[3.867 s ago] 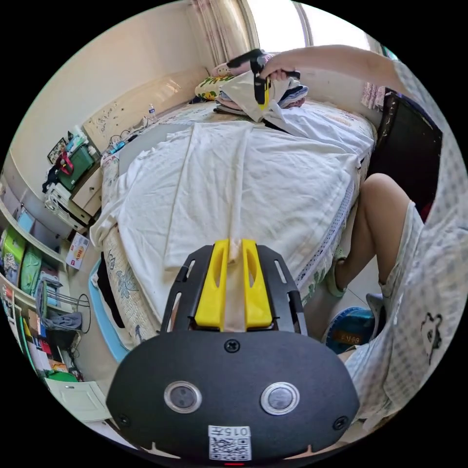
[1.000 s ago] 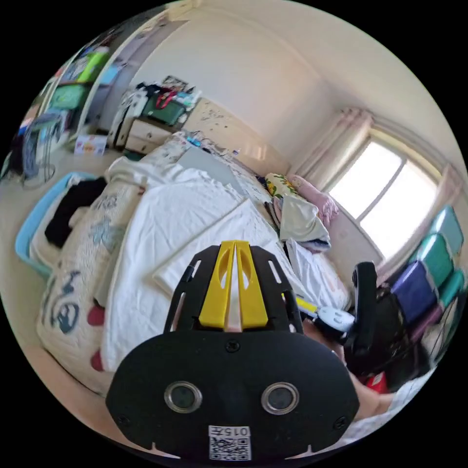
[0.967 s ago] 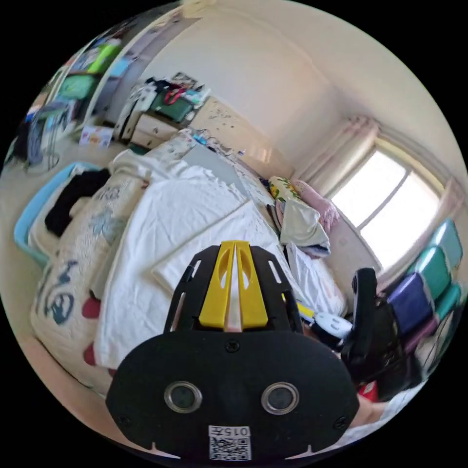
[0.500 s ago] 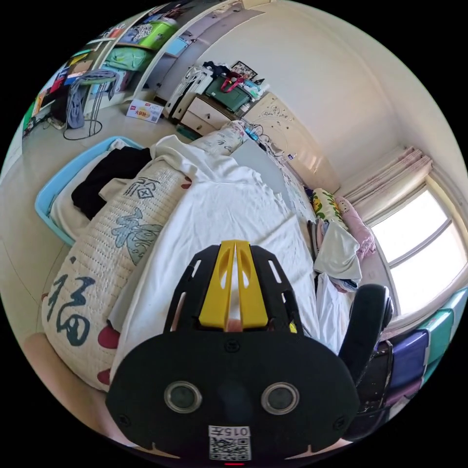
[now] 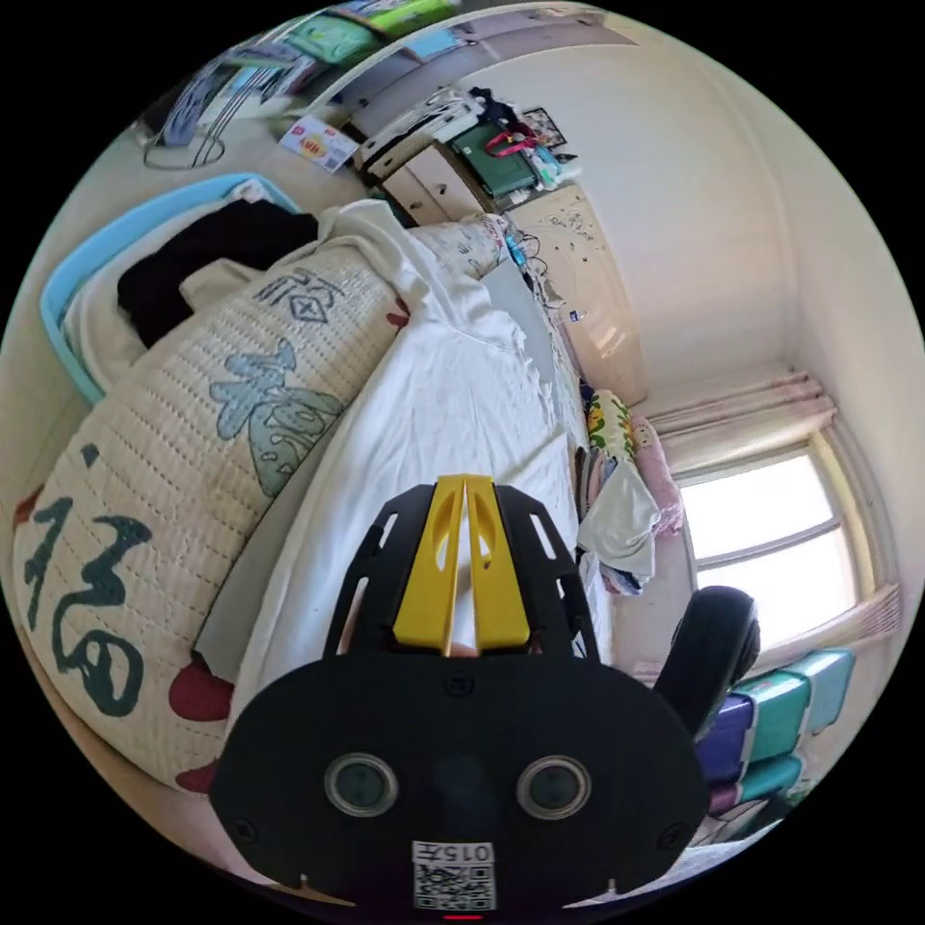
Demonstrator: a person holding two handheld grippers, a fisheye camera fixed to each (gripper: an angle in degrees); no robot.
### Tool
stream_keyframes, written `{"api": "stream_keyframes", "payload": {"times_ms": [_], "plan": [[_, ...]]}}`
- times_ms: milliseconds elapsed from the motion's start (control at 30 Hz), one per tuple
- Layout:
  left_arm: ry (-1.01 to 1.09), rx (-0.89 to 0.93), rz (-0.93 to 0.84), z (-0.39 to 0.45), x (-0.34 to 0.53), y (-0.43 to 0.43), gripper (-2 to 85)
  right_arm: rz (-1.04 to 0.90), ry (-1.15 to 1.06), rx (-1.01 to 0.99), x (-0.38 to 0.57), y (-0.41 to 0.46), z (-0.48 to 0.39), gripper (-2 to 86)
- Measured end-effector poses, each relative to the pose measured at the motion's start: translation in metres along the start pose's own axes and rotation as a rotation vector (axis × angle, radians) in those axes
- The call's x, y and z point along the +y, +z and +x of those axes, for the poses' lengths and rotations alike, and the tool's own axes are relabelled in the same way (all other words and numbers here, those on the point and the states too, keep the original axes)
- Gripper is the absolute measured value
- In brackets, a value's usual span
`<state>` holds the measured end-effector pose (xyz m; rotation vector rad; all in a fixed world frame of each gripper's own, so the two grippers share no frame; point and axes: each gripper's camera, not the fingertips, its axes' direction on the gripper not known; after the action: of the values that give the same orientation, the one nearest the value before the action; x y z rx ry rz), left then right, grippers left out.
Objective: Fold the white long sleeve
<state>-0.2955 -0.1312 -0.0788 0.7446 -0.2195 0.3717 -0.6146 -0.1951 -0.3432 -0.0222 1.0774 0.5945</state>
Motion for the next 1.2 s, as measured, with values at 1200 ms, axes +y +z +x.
{"api": "stream_keyframes", "payload": {"times_ms": [1200], "plan": [[0.072, -0.021, 0.088, 0.028, 0.034, -0.033, -0.9, 0.020, -0.074, 0.080, -0.088, -0.130, 0.059, -0.4]]}}
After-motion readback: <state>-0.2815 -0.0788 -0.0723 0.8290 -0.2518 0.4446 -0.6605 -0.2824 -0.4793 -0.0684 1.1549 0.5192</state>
